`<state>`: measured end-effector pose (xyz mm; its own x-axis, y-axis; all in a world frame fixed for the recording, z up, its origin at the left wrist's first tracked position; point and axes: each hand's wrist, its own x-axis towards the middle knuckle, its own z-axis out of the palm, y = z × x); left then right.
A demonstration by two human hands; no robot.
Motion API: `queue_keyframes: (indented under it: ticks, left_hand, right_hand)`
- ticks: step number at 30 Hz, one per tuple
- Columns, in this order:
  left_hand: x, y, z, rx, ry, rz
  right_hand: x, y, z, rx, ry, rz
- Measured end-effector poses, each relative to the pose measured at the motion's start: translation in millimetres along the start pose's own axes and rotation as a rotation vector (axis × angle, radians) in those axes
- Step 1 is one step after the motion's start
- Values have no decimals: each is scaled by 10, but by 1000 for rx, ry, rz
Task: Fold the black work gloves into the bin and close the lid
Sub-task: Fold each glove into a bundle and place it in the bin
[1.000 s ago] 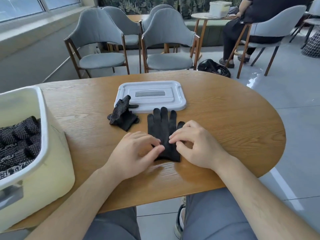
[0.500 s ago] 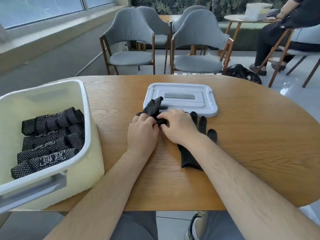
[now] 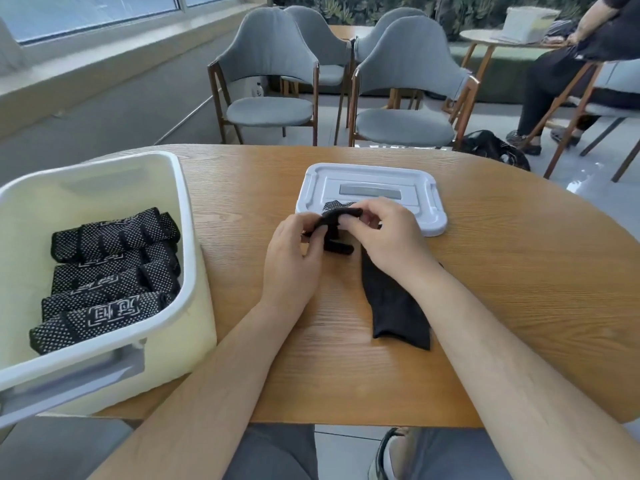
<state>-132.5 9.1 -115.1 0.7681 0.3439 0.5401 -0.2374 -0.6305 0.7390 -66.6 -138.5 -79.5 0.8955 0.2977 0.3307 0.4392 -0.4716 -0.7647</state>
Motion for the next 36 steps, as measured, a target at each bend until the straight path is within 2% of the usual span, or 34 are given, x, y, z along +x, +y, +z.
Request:
queue_keyframes:
  ticks: [7, 10, 19, 22, 27, 31, 33, 36]
  left_hand:
    - [64, 275, -20, -183, -41, -58]
    - [157, 453, -37, -243, -60, -71]
    - [430, 1036, -127, -280, -148, 106]
    - [482, 1120, -103, -227, -176, 136]
    - [613, 1128, 28, 85, -265, 183]
    - [703, 1212, 99, -34, -221, 136]
    - [661, 1212, 109, -83, -212, 164]
    - [448, 1038, 145, -94, -265, 243]
  right_hand:
    - [-78, -13, -398, 59, -49, 72]
    - [-88, -34, -505, 109, -2, 85]
    - [-122, -295, -982, 291, 149, -71]
    - [-160, -326, -1133, 292, 163, -63]
    - [-174, -287, -1205, 198, 103, 53]
    - [-103, -223, -1238, 194, 177, -14]
    - [-130, -179, -1247, 185, 210, -62]
    - [-311, -21, -1159, 127, 169, -69]
